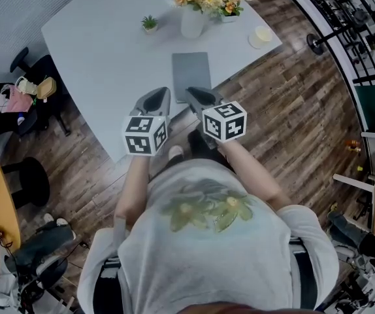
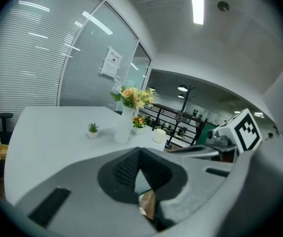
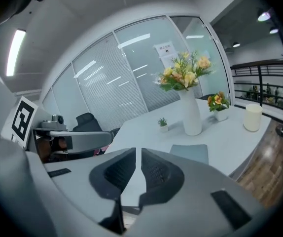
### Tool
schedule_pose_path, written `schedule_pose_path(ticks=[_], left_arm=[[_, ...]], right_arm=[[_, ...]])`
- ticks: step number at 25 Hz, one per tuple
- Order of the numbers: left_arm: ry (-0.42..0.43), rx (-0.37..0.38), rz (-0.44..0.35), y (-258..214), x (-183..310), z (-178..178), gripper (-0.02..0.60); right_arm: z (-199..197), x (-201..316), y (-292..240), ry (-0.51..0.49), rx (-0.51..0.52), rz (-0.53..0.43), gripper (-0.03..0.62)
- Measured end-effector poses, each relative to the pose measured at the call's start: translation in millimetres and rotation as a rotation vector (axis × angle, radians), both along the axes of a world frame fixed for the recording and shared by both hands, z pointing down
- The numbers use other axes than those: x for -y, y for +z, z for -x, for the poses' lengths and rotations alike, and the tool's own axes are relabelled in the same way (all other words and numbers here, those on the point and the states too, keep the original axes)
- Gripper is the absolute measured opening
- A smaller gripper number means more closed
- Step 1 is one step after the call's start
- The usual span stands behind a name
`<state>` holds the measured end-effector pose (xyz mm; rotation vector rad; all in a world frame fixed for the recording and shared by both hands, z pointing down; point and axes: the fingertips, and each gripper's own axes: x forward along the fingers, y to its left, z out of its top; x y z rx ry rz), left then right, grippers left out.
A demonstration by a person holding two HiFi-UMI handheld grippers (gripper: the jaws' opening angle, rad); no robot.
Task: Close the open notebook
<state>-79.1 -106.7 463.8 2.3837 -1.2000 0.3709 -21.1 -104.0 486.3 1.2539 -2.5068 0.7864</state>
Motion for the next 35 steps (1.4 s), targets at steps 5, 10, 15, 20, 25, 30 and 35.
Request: schedule_pose_path(ticks=[5, 10, 15, 20, 25, 30, 35], left_arm=[[0.021, 0.020, -0.066, -18.2, -9.9, -6.0, 0.003], [0.030, 0.023, -0.105, -28.9, -21.2, -11.0, 0.003], [0.038, 0.009, -0.107, -30.1, -32.5, -12.6, 0.003], [0.033, -0.021, -0.094, -30.8, -39.1, -13.0, 0.003], [0.047, -0.019, -0.108, -34.3, -44.8, -19.4, 0.003], [0.053, -0.028, -0.103, -33.6, -48.2, -22.8, 0.003], [0.059, -0.028, -0.094, -29.4, -51.4, -22.4, 0.003]], right_arm=[[-0.7, -12.9, -22.0, 0.014, -0.096, -0.118, 0.020], [-0.3, -27.8, -28.6, 0.036, -0.153, -0.167, 0.017], [-2.6, -39.5, -36.6, 0.067, -0.156, -0.189, 0.017], [-2.1, -47.6, -44.2, 0.072, -0.153, -0.206, 0.017], [-4.7, -54.4, -44.1, 0.065, -0.163, -0.206, 0.017], [-8.0, -57.6, -43.5, 0.067, -0.173, -0.203, 0.017], [-8.1, -60.2, -36.7, 0.074, -0.193, -0.191, 0.017]])
